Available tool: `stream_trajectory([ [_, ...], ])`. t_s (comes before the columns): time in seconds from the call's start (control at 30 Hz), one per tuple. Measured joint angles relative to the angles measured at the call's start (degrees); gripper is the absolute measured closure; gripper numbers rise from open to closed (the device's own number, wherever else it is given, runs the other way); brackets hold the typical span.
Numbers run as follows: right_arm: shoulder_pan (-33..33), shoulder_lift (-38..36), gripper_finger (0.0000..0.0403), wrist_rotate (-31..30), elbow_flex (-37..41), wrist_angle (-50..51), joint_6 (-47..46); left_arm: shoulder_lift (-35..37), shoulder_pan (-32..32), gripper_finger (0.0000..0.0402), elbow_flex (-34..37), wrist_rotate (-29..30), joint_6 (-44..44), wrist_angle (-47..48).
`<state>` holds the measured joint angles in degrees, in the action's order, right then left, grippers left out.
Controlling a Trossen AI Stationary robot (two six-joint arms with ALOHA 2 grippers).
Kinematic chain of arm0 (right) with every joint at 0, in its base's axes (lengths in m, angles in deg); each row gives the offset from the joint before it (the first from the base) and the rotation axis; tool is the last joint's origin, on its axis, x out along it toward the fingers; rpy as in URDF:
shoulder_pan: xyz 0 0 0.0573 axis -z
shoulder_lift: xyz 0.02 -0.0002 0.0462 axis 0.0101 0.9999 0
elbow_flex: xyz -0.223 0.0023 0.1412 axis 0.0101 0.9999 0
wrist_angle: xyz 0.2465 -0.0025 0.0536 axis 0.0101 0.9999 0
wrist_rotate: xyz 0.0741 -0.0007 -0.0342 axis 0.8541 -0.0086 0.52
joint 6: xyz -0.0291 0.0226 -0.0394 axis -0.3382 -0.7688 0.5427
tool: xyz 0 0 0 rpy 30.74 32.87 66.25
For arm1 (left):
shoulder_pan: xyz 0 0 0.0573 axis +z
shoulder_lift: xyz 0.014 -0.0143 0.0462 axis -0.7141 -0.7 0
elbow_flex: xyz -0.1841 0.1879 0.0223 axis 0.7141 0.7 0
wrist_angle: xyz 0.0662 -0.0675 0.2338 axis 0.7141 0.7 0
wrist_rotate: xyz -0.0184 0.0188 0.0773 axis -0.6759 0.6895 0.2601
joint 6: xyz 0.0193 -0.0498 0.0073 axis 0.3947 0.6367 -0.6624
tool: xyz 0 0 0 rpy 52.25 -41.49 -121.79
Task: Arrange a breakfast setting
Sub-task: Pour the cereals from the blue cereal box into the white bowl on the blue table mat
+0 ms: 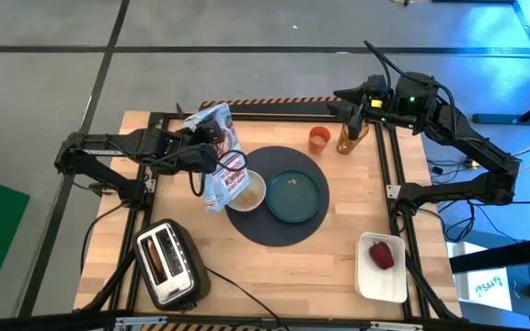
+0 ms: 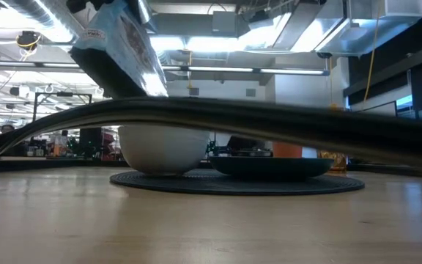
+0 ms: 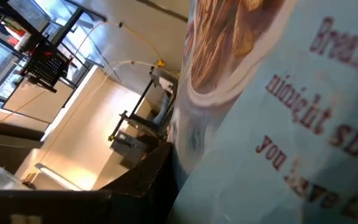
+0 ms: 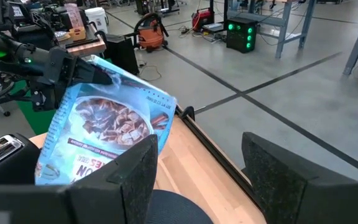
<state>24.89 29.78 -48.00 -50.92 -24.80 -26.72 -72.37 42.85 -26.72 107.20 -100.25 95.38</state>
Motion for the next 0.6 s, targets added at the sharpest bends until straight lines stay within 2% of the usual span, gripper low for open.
stream_trajectory([
  [0.4, 0.0, 0.0, 0.0178, 0.61, 0.0, 0.0, -0.01, 0.0, -1.59, 0.0257, 0.0, 0.21, -1.81, -2.92],
  [0.6, 0.0, 0.0, 0.0178, 0.63, 0.02, -0.02, 0.0, -0.03, -1.4, 0.0257, -0.02, -1.86, -3.09, -4.14],
])
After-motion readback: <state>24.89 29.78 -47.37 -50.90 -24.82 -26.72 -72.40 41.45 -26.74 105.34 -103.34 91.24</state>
